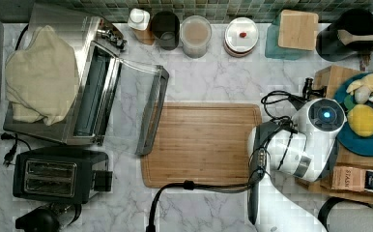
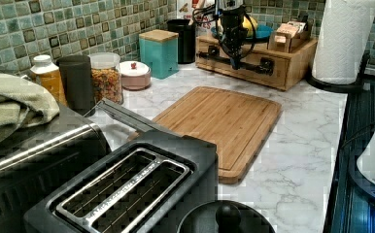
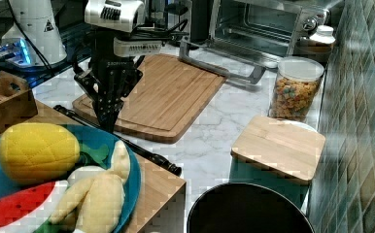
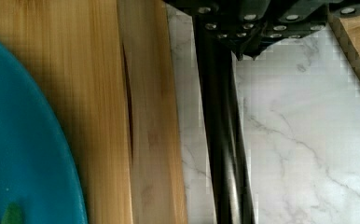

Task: Close the drawer.

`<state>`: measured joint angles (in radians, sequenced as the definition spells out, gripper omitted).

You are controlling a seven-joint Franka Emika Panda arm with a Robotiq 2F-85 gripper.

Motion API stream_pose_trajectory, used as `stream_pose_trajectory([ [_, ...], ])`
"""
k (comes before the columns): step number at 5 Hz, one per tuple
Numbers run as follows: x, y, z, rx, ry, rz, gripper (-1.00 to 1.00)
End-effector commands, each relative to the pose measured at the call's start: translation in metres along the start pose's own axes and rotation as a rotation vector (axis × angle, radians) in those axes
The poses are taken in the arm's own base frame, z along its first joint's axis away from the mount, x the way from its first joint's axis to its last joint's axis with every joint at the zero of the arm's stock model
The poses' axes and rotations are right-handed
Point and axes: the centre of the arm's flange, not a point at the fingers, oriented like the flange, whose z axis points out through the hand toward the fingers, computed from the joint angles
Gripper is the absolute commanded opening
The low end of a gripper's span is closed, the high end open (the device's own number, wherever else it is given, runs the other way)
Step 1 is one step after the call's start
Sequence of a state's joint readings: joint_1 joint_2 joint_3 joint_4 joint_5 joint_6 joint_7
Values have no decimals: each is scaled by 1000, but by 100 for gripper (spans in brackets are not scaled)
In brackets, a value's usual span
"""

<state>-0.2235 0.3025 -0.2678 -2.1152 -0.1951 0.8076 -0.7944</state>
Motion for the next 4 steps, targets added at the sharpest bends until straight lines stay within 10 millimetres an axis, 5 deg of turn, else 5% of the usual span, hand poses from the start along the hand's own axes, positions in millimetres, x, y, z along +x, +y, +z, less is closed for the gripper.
stream_pose_trajectory([
  [1, -46, 182, -1, -81, -43, 219, -100],
  [4, -46, 181, 0, -81, -43, 219, -100],
])
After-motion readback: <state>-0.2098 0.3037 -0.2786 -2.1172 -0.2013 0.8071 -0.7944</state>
